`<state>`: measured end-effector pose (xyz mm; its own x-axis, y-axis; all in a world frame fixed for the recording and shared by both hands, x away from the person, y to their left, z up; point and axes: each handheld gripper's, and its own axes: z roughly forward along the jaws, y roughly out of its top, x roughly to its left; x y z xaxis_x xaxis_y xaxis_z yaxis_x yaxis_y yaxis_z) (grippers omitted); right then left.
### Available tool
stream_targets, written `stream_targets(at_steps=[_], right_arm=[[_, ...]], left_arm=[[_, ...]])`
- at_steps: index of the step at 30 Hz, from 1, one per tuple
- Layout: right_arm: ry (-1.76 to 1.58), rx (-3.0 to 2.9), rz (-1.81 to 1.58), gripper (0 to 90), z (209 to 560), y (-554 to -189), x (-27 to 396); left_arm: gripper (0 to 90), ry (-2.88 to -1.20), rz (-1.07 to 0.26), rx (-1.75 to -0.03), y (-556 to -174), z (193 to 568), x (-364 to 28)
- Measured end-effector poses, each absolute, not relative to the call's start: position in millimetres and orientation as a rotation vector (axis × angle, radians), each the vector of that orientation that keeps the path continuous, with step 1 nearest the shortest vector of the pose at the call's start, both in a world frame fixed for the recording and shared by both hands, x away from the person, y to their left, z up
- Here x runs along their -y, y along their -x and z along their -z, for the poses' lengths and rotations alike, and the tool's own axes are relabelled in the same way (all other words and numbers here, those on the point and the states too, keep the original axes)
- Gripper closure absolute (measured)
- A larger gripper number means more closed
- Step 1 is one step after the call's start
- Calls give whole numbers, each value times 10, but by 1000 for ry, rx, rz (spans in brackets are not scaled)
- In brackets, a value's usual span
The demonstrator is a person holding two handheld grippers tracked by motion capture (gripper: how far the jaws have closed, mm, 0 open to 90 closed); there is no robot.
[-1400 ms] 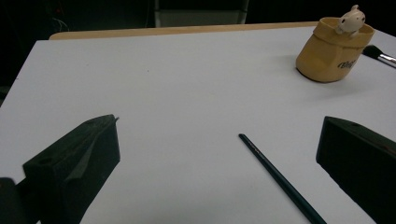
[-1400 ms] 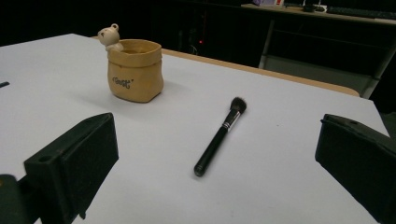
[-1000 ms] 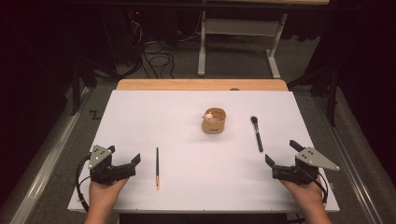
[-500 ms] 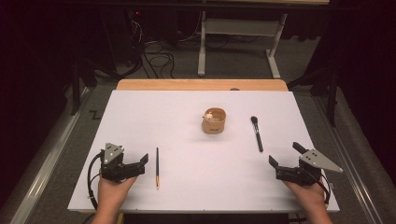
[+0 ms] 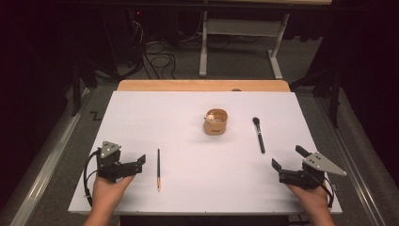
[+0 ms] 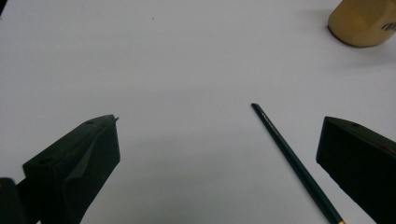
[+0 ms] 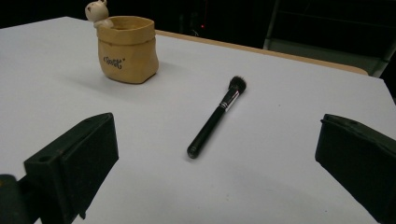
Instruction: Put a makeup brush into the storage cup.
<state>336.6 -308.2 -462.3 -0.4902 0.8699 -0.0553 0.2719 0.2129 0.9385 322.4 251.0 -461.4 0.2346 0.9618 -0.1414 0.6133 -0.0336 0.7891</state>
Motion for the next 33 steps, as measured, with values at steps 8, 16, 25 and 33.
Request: stream_targets(at_steps=[8,16,25,33], right_arm=[[-1037,-1907,-1275,1,4627,-3329,3017],[-1039,-1912,-1260,1,4648,-3355,3029],[-1039,-1906,-1265,1,4626,-3333,3012],[-1037,-1898,-1279,1,4611,-3305,3040]], left_arm=[[6,-1799,-509,-1513,-3278,4665,-2572],[6,-1858,-422,-1542,-3311,4598,-2560],[7,-1898,-362,-1613,-3335,4591,-2528],[24,-1958,-284,-1651,-3384,4540,-2476]])
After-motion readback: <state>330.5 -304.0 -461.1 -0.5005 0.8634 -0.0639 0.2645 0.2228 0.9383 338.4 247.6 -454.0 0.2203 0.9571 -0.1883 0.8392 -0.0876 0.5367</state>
